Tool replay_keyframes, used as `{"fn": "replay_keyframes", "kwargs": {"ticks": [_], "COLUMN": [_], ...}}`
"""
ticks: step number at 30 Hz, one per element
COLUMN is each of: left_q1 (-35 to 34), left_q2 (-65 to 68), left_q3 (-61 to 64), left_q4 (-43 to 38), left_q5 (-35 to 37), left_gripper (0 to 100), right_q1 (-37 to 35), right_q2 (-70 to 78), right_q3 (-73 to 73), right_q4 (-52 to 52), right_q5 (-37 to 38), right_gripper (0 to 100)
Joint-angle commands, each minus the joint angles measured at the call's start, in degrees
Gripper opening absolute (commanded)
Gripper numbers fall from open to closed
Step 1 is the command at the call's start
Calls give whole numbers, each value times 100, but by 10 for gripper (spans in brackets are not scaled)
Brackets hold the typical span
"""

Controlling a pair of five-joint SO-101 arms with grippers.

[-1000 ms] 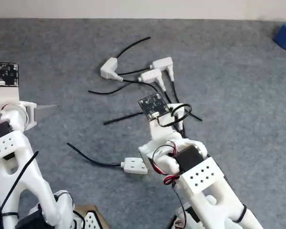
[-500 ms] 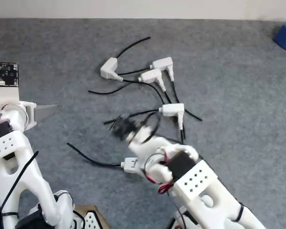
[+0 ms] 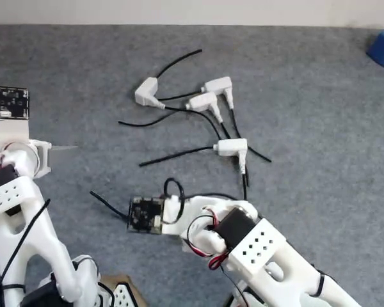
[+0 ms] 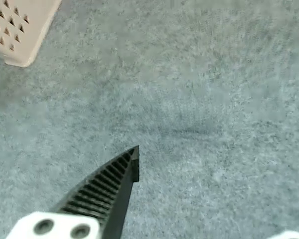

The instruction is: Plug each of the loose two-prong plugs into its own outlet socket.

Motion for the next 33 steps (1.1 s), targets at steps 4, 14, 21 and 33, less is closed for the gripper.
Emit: {"fn": "replay_keyframes", "kwargs": {"ticks": [4,14,21,33], "left_q1": [-40,-48,-40,-101], "left_q2": [-4,-4,-4,-13], "left_q3": [31,84,119,145], "left_q4": [-97,-97,-97,-97], "left_q5": [-53,-53,-53,-53], "left_gripper": [537,537,537,537], "right_q1": [-189,-40,-251,-611], "right_q2": [-163,-101,-171,-110], "right_q3": [-435,-760,-541,-163], "right_q4": [198,-92,75,163], "right_q5": [501,484,-484,-1327], "right_gripper": [6,6,6,6]}}
